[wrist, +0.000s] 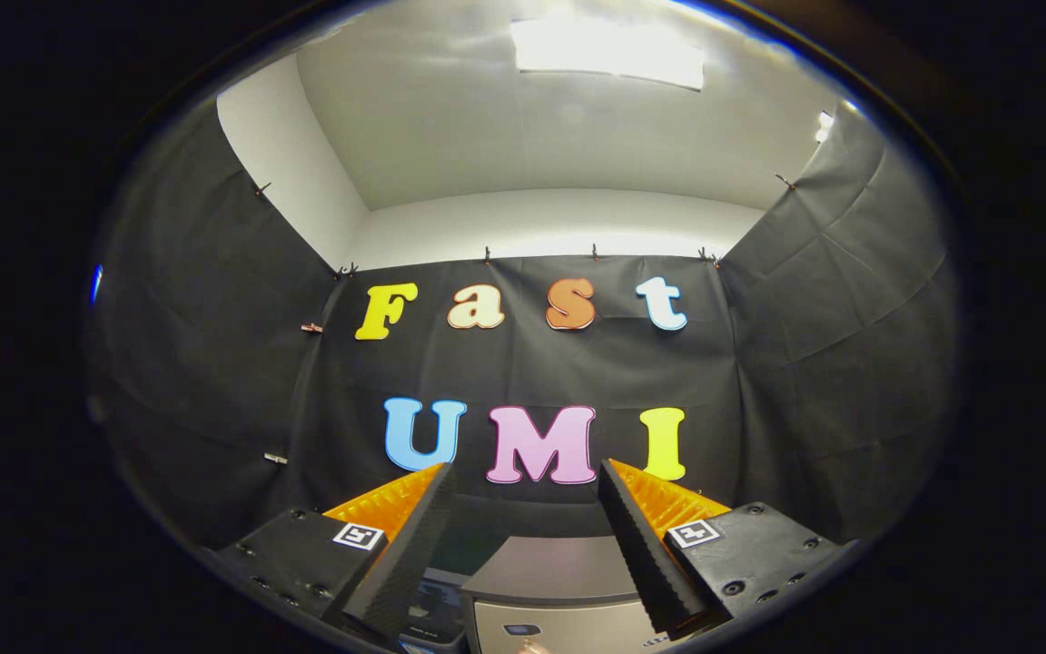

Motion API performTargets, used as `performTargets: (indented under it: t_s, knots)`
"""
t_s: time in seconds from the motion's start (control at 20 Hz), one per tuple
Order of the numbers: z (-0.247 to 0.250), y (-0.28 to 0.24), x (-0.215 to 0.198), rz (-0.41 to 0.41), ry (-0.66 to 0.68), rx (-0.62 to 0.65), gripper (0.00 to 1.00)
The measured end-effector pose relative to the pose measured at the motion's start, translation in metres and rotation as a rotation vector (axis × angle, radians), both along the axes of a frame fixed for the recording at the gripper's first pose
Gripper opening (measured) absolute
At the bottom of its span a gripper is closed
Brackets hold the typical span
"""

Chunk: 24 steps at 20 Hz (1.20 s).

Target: Put the clothes into the washing machine and then close the washing machine lid.

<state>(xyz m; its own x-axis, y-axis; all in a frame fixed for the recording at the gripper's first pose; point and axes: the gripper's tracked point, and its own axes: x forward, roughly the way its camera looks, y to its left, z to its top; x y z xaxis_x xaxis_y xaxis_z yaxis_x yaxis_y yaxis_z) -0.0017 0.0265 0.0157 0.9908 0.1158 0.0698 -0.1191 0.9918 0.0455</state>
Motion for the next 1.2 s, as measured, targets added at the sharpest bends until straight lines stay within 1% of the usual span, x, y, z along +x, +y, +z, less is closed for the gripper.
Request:
performTargets:
  t_s: [0.15, 0.45, 0.75, 1.2]
  knots:
    - [0.002, -0.001, -0.001, -0.007, -0.007, 0.009, 0.97]
    - [-0.004, -0.001, 0.002, -0.016, 0.012, -0.016, 0.97]
    - [-0.004, 0.002, 0.003, -0.009, 0.014, -0.011, 0.97]
    - [-0.013, -0.002, 0.01, -0.036, 0.045, -0.016, 0.97]
